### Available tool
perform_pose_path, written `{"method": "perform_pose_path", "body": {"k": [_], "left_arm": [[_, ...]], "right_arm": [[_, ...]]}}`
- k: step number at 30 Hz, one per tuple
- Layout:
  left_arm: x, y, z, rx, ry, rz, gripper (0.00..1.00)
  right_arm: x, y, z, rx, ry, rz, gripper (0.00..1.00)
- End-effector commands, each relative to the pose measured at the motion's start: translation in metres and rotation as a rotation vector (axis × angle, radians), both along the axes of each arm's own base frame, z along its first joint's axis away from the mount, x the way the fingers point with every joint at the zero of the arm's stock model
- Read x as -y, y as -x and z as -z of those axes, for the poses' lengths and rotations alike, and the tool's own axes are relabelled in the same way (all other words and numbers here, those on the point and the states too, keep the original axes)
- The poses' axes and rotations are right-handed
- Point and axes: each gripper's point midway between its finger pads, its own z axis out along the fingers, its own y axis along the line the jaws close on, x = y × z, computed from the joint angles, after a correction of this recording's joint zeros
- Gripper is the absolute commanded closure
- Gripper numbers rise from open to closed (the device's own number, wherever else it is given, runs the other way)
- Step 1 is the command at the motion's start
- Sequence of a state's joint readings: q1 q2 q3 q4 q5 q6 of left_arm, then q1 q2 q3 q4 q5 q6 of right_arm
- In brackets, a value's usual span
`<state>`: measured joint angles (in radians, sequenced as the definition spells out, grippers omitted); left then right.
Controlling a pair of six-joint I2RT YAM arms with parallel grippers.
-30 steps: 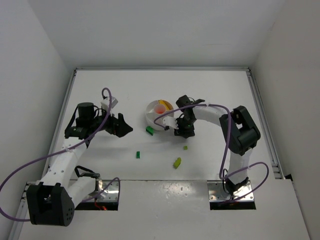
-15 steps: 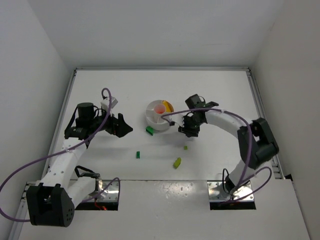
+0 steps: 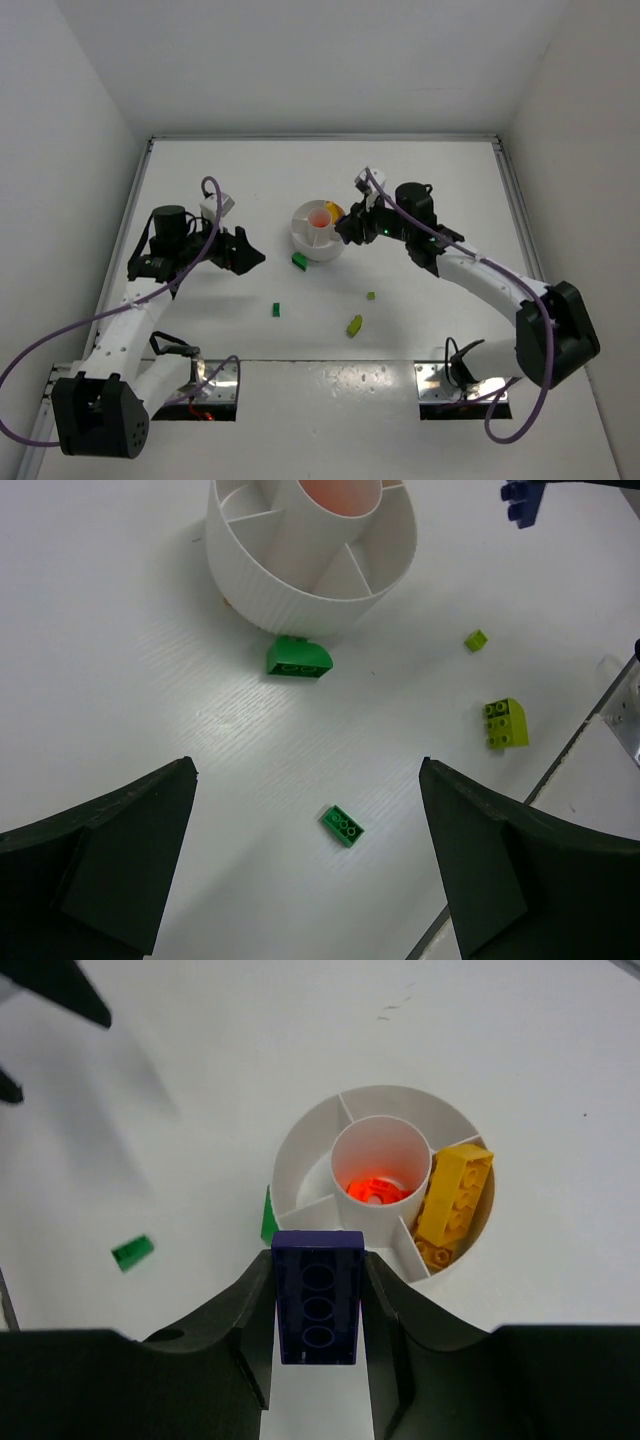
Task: Sort the legos into containers by color
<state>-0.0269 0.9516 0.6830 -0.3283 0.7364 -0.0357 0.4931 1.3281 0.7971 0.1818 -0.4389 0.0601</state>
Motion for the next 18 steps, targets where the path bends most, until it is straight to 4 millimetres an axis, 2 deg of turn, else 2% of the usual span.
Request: {"method": "perform_pose_path", "body": {"k": [1, 3, 6, 9, 10, 13, 14, 16, 18], "left_arm": [[-0.001, -0.003, -0.010, 0.046, 0.013, -0.001, 0.00], [-0.001, -0.003, -0.010, 0.046, 0.013, -0.001, 0.00], [-0.001, -0.003, -0.010, 0.046, 0.013, -0.001, 0.00], [-0.001, -0.003, -0.010, 0.046, 0.013, -0.001, 0.00], [-0.001, -0.003, -0.010, 0.046, 0.013, -0.001, 0.00], [-0.001, -0.003, -0.010, 0.046, 0.013, -0.001, 0.00], [-0.001, -0.003, -0.010, 0.046, 0.013, -0.001, 0.00], [-0.001, -0.003, -0.010, 0.046, 0.013, -0.001, 0.00], [-0.001, -0.003, -0.008, 0.037, 0.012, -0.001, 0.00]], "right_arm": [[-0.012, -0.032, -0.034, -0.014, -0.218, 0.151, 1.00], [-0.014, -0.045, -0.028, -0.062, -0.256, 0.214, 1.00], [-0.017, -0.064, -0.032, -0.069, -0.326, 0.281, 1.00], [-0.022, -0.066, -0.029, -0.094, -0.355, 0.290, 1.00], [-0.023, -0.067, -0.034, -0.077, -0.368, 0.286, 1.00], [-0.021, -0.063, -0.026, -0.090, -0.369, 0.290, 1.00], [-0.021, -0.062, -0.017, -0.105, -0.357, 0.293, 1.00], [-0.022, -0.062, -0.020, -0.098, -0.365, 0.281, 1.00], [-0.023, -0.060, -0.013, -0.110, -0.359, 0.272, 1.00]]}}
